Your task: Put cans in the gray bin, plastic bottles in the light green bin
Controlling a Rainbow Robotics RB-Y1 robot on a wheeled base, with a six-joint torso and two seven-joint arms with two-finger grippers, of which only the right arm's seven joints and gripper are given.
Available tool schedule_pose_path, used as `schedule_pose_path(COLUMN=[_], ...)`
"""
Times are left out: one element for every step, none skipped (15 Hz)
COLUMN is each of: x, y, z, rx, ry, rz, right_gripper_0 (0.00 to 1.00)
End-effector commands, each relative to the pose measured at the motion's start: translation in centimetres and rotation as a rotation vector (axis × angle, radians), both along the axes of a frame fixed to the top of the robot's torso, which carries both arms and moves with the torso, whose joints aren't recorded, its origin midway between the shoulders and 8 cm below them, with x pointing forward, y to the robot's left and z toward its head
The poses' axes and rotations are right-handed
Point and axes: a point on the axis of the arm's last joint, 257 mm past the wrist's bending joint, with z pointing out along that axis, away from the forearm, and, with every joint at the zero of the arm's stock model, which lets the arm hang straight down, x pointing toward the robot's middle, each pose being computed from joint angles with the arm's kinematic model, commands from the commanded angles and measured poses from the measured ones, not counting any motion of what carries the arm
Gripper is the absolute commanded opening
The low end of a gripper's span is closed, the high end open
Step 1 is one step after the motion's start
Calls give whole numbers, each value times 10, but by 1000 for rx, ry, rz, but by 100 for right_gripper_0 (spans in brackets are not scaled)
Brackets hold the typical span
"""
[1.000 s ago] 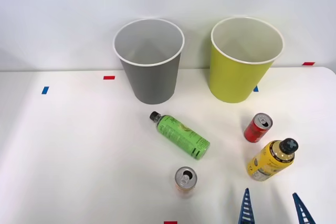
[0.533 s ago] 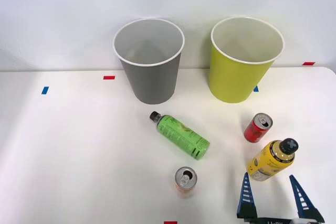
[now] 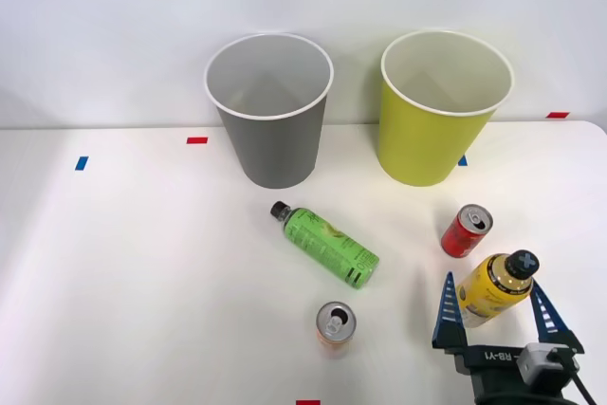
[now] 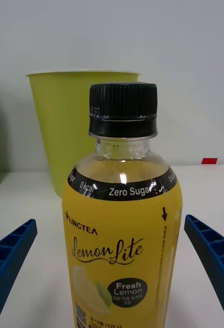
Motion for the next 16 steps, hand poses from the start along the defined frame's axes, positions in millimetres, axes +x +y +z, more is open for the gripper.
schedule_pose_path(x=[12, 16, 18, 20, 20, 20, 20, 20, 20, 20, 21, 21, 21, 20, 21, 20], y=[-2, -5, -6, -6, -6, -6, -6, -7, -7, -7, -6, -6, -5, -5, -4, -4], z=[0, 2, 3, 4, 4, 4, 3, 3, 3, 3, 4, 4, 4, 5, 6, 8], rx=[-2, -9, -13, -11, -11, -13, -17, -15, -12, -12, -8, -5, -7, -12, -16, -25], ry=[12, 7, 8, 7, 7, 8, 8, 8, 10, 8, 7, 7, 6, 3, 0, -3], rz=[5, 2, 2, 4, 3, 3, 3, 3, 0, -1, -4, -5, -6, -6, -6, -8], right_gripper_0=[100, 100, 100, 100, 100, 100, 73, 18, 5, 3, 2, 1, 1, 0, 0, 0])
